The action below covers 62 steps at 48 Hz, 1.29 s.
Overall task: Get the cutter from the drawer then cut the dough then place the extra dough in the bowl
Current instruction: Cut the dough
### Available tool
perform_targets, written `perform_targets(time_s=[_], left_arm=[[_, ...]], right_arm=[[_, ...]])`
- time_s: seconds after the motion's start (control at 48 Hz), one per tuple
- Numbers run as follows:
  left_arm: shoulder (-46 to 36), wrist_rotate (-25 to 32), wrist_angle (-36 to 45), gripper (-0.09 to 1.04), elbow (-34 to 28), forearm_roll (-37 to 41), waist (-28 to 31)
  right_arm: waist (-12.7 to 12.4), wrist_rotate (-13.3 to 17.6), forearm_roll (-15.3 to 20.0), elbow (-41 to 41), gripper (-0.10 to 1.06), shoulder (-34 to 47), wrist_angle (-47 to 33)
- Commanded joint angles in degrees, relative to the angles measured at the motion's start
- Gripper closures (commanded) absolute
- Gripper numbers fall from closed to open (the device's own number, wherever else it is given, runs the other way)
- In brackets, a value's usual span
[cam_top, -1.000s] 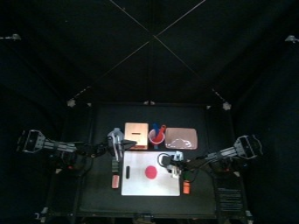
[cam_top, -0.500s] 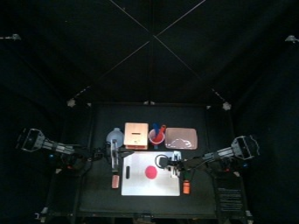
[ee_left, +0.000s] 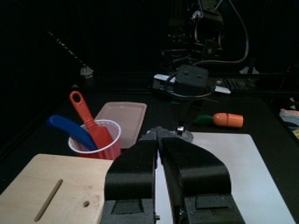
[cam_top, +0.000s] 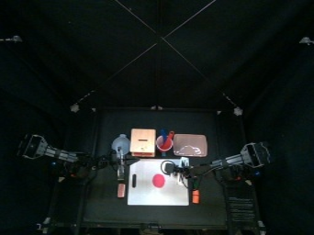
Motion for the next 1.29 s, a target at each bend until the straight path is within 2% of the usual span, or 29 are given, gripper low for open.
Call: perform_targets(time_s=[0.021,0.167,0.375,0.562,0.667,0.896,1.292], left_arm=[[-0.09,0.0,-0.44,0.51,-0.62,-0.7,-0.26],[-0.09,0.0,-0.44,0.51,0.0,-1.85,-0.26],[-0.09,0.0,-0.44,0.51,1.32,-3.34,-0.26],[-0.09,0.09,-0.44,0.51,1.85,-3.87,-0.26],[-0.09,0.0,-0.44,0.51,2.11,-3.96,-0.26],[-0.09,0.0,-0.44,0.51,2.72,-5.1,-0.18],[-0.09,0.0,-0.44,0.51,2.9,-5.54,-0.26]], right_arm=[[0.7,0.18,0.62,-3.87,0.41,-0.26,0.35],[2.02,0.09,0.97,-9.58,0.41,2.55,0.7],[2.46,-0.53,0.62,-18.9,0.41,9.49,5.1],[2.46,-4.48,1.49,-23.64,0.41,13.45,6.5],[2.46,-7.12,3.43,-26.02,0.41,15.21,6.94],[2.11,-9.05,5.01,-27.6,0.41,16.7,7.73],[1.93,-9.14,4.39,-28.21,0.41,17.23,6.86]])
